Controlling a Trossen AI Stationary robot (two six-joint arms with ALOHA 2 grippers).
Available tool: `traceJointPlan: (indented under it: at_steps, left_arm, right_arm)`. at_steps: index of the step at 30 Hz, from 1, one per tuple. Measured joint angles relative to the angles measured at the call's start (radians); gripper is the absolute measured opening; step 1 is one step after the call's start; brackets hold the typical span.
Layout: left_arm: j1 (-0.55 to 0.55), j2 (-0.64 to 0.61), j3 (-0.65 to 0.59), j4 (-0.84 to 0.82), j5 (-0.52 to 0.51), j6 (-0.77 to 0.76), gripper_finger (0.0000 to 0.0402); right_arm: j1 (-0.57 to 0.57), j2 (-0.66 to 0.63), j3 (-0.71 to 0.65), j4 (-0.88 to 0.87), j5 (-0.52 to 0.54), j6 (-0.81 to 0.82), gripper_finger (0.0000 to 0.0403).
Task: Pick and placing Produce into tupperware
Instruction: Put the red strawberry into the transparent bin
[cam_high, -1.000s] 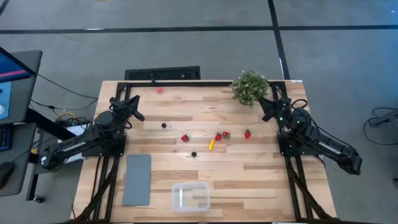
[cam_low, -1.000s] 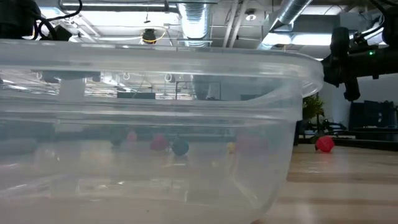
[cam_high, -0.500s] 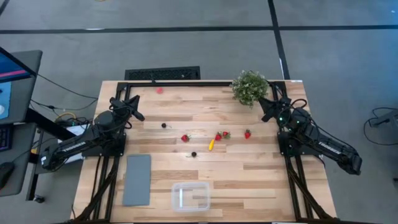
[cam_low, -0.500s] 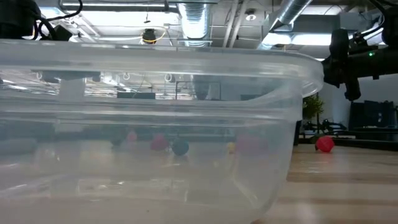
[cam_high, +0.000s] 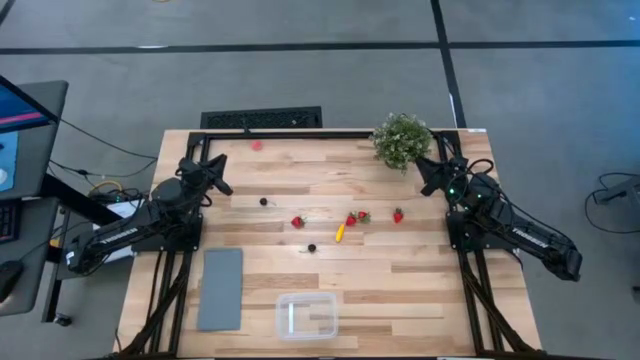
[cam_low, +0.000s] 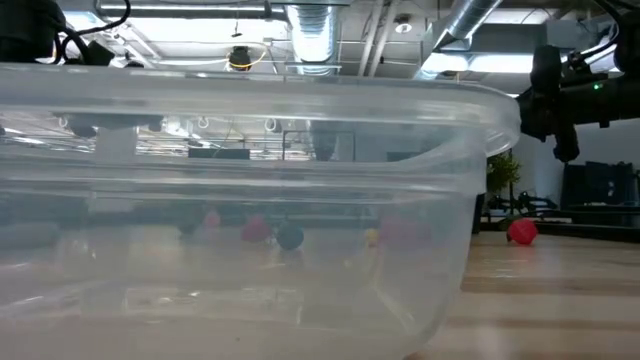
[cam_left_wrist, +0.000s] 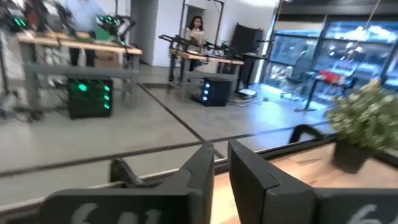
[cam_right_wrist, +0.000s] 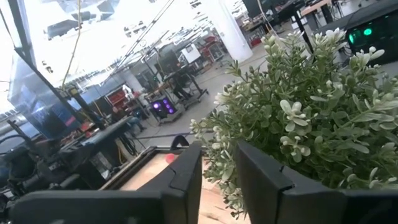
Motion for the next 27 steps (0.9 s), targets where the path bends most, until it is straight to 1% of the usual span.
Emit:
traceJointPlan:
  at_steps: [4, 8, 12, 15, 18, 20, 24, 27]
  left_arm:
    - [0.0, 0.0, 0.0, -0.002, 0.055, -0.049, 0.0083]
    - [0.0, 0.0, 0.0, -0.001, 0.084, -0.052, 0.0126]
    - [0.0, 0.0, 0.0, 0.003, 0.09, -0.053, 0.0153]
    - [0.0, 0.0, 0.0, 0.003, 0.09, -0.053, 0.0161]
    - [0.0, 0.0, 0.0, 0.004, 0.09, -0.053, 0.0162]
    - [0.0, 0.0, 0.0, 0.004, 0.09, -0.053, 0.0162]
    - [0.0, 0.0, 0.0, 0.003, 0.09, -0.053, 0.0163]
    - [0.0, 0.0, 0.0, 0.003, 0.089, -0.053, 0.0163]
  right_arm:
    - [0.0, 0.0, 0.006, 0.012, -0.03, -0.001, 0.0157]
    - [0.0, 0.0, 0.073, 0.023, -0.077, -0.039, 0.018]
    - [0.001, 0.012, 0.197, 0.015, -0.201, -0.134, 0.0192]
    - [0.001, 0.063, 0.321, -0.033, -0.301, -0.208, 0.0193]
    - [0.001, 0.151, 0.47, -0.177, -0.366, -0.258, 0.0186]
    - [0.001, 0.223, 0.574, -0.313, -0.394, -0.286, 0.0181]
    - [0.001, 0.393, 0.769, -0.672, -0.437, -0.321, 0.0171]
    - [0.001, 0.52, 0.879, -0.935, -0.438, -0.278, 0.0168]
